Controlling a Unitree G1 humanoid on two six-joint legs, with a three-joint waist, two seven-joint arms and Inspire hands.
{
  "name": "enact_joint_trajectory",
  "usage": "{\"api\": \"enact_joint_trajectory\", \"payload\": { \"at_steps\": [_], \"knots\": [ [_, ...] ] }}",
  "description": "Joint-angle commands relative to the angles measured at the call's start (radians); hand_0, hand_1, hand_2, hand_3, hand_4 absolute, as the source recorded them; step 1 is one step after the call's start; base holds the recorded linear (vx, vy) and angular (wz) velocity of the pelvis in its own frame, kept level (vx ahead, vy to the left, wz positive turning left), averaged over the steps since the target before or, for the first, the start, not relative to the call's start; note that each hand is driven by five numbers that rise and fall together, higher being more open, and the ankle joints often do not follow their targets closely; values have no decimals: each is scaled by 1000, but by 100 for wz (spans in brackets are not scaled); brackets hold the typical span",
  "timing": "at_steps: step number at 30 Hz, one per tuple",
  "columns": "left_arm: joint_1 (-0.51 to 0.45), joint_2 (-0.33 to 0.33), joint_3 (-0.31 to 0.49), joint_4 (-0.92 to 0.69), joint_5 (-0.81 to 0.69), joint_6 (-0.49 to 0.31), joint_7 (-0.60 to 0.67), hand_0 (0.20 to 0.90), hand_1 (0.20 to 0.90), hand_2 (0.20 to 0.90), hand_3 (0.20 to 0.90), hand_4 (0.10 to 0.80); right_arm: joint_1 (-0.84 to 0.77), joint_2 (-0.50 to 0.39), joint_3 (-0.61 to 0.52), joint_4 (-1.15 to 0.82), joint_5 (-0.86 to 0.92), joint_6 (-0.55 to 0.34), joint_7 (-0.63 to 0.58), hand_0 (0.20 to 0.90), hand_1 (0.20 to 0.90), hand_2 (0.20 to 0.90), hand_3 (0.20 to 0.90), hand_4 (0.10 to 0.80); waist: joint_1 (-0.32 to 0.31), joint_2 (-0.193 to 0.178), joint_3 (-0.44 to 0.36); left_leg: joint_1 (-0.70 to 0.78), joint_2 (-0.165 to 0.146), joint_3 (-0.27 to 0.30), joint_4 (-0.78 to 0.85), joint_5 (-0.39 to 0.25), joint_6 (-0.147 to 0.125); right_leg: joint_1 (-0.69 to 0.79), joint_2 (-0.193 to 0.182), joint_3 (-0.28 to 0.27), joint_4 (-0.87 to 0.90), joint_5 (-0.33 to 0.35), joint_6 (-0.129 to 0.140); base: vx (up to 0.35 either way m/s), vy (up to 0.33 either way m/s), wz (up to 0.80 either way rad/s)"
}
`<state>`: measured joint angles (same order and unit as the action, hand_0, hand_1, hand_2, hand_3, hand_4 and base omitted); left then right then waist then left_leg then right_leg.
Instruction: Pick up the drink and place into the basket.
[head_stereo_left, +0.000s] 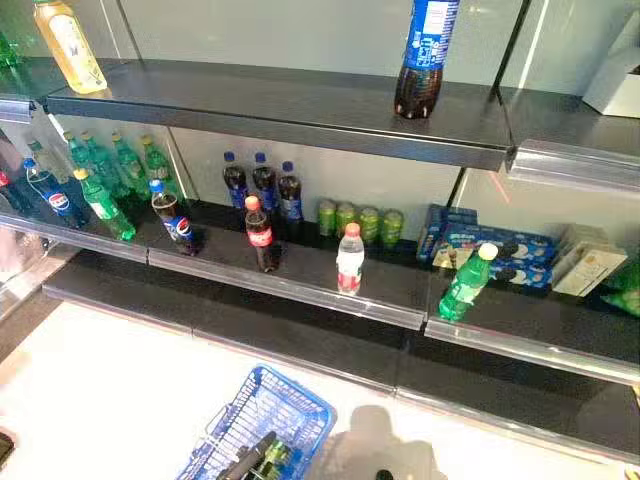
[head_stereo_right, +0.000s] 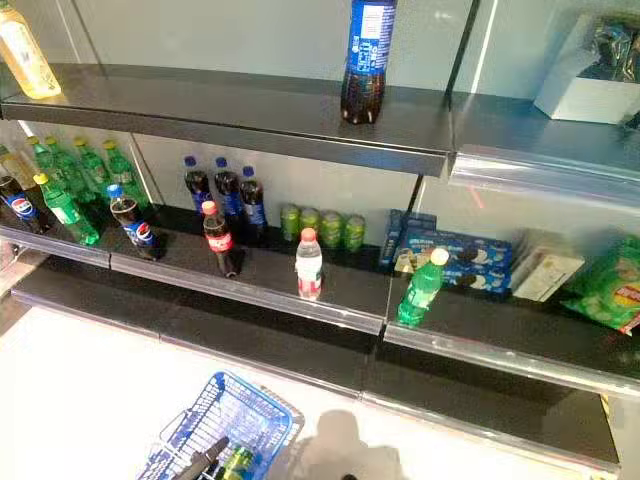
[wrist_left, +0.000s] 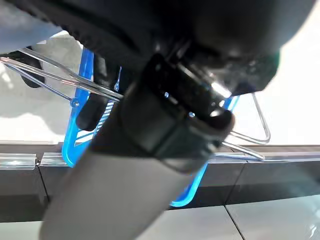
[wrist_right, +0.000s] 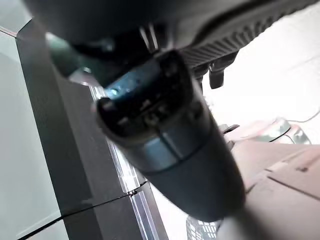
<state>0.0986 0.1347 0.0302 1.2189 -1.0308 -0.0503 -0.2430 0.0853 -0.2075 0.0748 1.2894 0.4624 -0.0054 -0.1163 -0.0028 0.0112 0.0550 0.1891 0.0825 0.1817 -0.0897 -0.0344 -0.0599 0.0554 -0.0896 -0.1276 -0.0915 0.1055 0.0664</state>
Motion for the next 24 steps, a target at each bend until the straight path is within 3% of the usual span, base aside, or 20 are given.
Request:
{"api": "enact_joint_trajectory", "payload": {
  "at_steps": [1,13,24],
  "knots": [
    [-61,16,3,-8,35,-38,-64,300,300,300,200,100,-66,-4,-33,90,-2,-2,9,900,900,900,900,800,6,-5,23,-4,-31,24,12,-28,18,61,-70,-28,4,-47,72,0,0,0],
    [-55,13,1,2,11,-48,-85,300,300,300,200,100,-64,-5,-34,107,-19,-13,8,900,900,900,900,800,11,-5,15,6,-28,22,11,-30,18,75,-71,-35,4,-53,71,0,0,0],
    [-53,24,5,-51,35,-20,-43,300,300,300,200,100,-66,-17,16,-52,-75,-178,-64,900,900,900,900,800,9,-25,23,4,-23,23,24,-35,19,77,-71,-26,4,-49,73,0,0,0]
  ]
}}
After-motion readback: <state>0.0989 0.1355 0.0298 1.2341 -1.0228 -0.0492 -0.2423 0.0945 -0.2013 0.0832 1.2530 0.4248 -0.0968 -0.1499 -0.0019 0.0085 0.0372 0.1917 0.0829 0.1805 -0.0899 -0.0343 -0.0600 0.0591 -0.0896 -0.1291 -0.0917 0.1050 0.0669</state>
